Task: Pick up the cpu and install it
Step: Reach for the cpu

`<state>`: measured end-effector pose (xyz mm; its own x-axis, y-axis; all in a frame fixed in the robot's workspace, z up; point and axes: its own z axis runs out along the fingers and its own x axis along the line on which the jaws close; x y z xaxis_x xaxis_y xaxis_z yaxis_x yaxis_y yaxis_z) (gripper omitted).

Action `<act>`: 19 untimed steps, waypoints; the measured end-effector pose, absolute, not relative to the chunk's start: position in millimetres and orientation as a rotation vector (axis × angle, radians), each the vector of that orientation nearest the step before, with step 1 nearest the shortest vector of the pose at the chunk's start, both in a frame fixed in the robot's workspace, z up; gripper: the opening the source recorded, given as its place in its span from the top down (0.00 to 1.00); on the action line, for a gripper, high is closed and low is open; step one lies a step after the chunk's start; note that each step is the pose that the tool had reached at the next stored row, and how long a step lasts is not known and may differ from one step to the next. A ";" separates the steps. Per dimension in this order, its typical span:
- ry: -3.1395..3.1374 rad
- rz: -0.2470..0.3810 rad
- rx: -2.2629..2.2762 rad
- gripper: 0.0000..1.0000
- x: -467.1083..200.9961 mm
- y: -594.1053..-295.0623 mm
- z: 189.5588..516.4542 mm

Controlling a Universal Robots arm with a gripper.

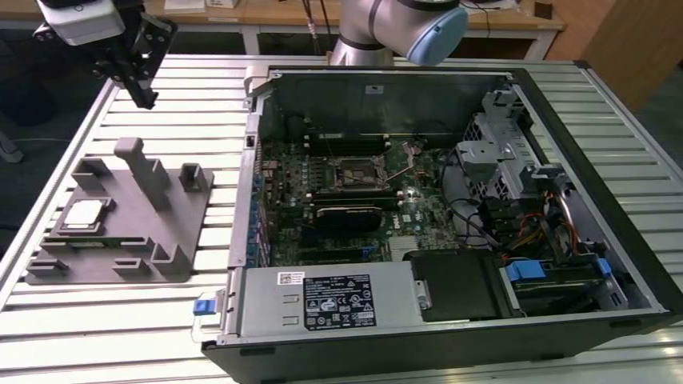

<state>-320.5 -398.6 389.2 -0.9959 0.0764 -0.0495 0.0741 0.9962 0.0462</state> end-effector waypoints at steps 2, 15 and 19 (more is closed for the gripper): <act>3.087 0.069 0.116 0.89 -325.5 -398.6 389.0; 3.086 0.069 0.116 0.89 -358.7 -398.6 388.1; 3.085 0.069 0.116 0.89 -370.4 -398.6 387.2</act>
